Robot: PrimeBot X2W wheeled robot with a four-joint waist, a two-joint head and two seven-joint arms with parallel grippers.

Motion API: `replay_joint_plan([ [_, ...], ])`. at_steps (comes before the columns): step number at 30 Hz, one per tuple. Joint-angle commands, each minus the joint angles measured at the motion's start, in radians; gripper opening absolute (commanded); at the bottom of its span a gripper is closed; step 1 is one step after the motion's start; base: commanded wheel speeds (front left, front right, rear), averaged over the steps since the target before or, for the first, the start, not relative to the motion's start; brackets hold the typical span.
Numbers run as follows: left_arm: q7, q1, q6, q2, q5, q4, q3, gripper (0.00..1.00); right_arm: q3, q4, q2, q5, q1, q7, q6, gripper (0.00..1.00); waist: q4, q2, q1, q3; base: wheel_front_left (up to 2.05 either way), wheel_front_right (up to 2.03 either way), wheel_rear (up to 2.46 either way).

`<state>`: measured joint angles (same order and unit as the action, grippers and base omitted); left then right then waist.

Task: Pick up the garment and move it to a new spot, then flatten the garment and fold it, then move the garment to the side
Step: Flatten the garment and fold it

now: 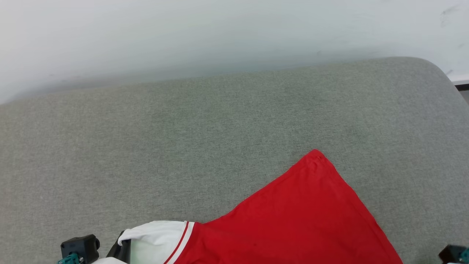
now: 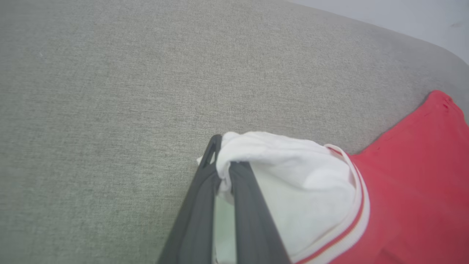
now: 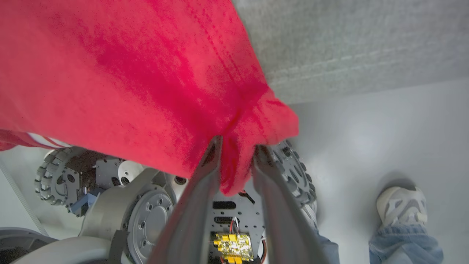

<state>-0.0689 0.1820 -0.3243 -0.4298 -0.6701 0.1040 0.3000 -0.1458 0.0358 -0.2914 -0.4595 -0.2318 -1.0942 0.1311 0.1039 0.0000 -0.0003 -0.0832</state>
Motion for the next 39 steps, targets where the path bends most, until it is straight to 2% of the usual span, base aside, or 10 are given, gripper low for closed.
replay_joint_plan([
  [1,-0.004,0.006,-0.003,-0.005,-0.002,0.009,-0.001,0.00,-0.030,-0.036,0.030,0.000,0.006,0.066,-0.001,1.00,0.015,0.0000,0.0003,0.000,0.00,0.00,0.00],
  [8,-0.013,-0.027,-0.005,-0.009,0.007,0.021,0.007,0.00,-0.086,-0.095,0.058,0.035,0.166,0.479,-0.001,1.00,0.010,0.0000,0.0003,-0.028,0.00,0.00,0.00],
  [13,-0.014,-0.058,-0.003,-0.007,0.021,0.039,0.019,0.00,-0.040,-0.024,0.049,0.010,0.316,0.582,-0.001,1.00,-0.010,0.0000,0.0003,-0.074,0.00,0.00,0.00],
  [16,-0.018,-0.084,0.001,-0.005,0.034,0.052,0.033,0.00,0.015,0.033,0.034,-0.007,0.419,0.511,-0.001,1.00,-0.027,0.0000,0.0003,-0.110,0.00,0.00,0.00],
  [24,-0.019,-0.162,0.007,0.012,0.067,0.086,0.067,0.00,0.157,0.125,0.024,0.026,0.634,0.157,-0.001,1.00,-0.092,0.0000,0.0003,-0.194,0.00,0.00,0.00],
  [35,0.000,-0.225,0.029,0.047,0.070,0.062,0.098,0.00,0.252,0.329,0.038,0.070,0.745,0.003,-0.001,1.00,-0.150,0.0000,0.0003,-0.259,0.00,0.00,0.00],
  [36,0.001,-0.228,0.030,0.049,0.070,0.057,0.098,0.00,0.263,0.345,0.045,0.064,0.738,-0.009,0.000,0.90,-0.152,0.0000,0.0003,-0.259,0.00,0.00,0.00],
  [37,0.004,-0.231,0.032,0.050,0.068,0.052,0.098,0.00,0.274,0.354,0.050,0.062,0.734,-0.014,0.000,0.42,-0.153,0.0000,0.0003,-0.259,0.00,0.00,0.00],
  [38,0.005,-0.233,0.031,0.050,0.067,0.048,0.099,0.00,0.282,0.365,0.050,0.055,0.733,-0.021,0.000,0.14,-0.155,0.0000,0.0003,-0.258,0.00,0.00,0.00],
  [39,0.005,-0.234,0.032,0.052,0.066,0.045,0.100,0.00,0.287,0.376,0.051,0.050,0.731,-0.026,0.000,0.00,-0.156,0.0000,0.0003,-0.257,0.00,0.00,0.00],
])
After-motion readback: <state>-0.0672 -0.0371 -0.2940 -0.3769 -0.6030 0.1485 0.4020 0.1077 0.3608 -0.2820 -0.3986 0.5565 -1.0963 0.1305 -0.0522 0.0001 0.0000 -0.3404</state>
